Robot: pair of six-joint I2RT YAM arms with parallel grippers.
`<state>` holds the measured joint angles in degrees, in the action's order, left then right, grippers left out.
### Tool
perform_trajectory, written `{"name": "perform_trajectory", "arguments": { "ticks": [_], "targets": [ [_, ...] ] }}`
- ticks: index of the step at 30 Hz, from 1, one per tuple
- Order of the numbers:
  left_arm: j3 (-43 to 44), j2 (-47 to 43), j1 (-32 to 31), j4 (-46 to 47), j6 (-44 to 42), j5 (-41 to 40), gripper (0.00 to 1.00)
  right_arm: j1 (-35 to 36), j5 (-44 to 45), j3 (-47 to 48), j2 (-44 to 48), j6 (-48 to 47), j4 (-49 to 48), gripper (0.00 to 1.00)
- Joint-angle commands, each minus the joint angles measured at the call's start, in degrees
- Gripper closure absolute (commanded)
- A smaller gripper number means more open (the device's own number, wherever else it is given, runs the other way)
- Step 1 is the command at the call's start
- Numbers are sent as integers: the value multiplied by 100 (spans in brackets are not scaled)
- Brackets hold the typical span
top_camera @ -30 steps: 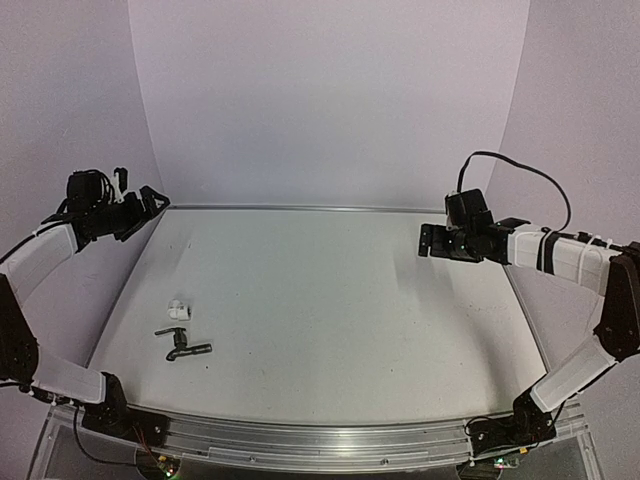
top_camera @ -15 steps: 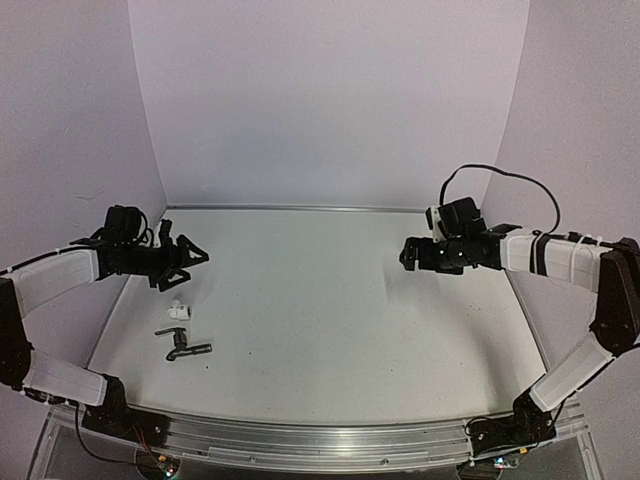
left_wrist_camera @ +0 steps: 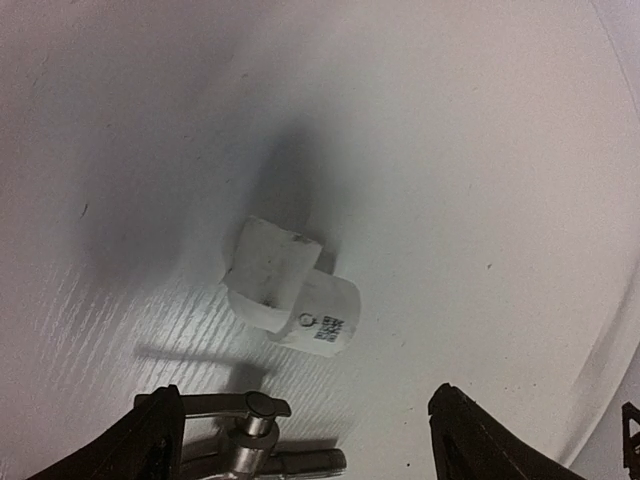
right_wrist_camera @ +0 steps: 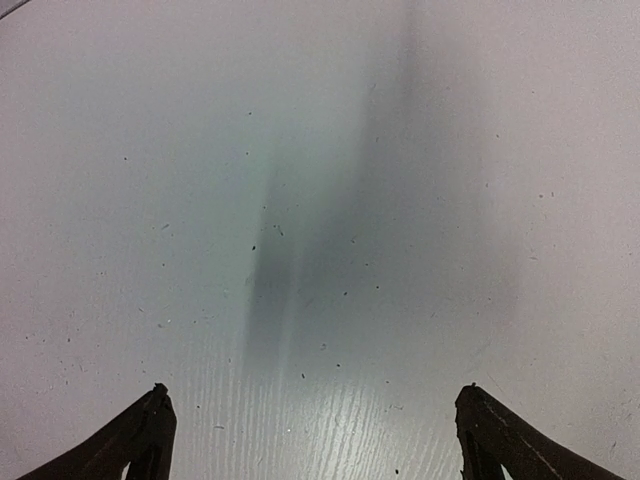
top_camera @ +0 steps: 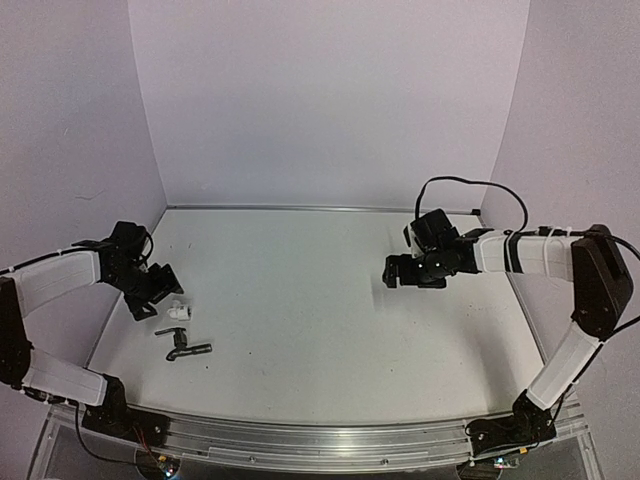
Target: Install the water faucets
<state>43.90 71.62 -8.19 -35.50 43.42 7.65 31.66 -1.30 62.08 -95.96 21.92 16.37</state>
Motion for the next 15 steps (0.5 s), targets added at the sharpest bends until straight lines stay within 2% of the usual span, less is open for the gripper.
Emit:
{"name": "perform_trajectory", "arguments": {
  "ticks": [1,3,5,8,12,15],
  "targets": [
    [-323,-150,12,-396,450,-268,12,-4,365,-143,568,208,-159,2],
    [-383,-83,12,-354,376,-122,10,-3,132,-141,600,168,-146,2],
    [-324,84,11,-301,189,65,9,2,-526,-264,654,102,-492,2],
    [-436,71,13,-203,171,216,8,3,-989,-360,625,235,-805,2],
    [-674,167,13,-188,343,174,14,23,-1379,-261,436,339,-874,2],
    [-698,340,9,-119,283,292,22,97,-1506,-301,392,412,-1065,2]
  ]
}}
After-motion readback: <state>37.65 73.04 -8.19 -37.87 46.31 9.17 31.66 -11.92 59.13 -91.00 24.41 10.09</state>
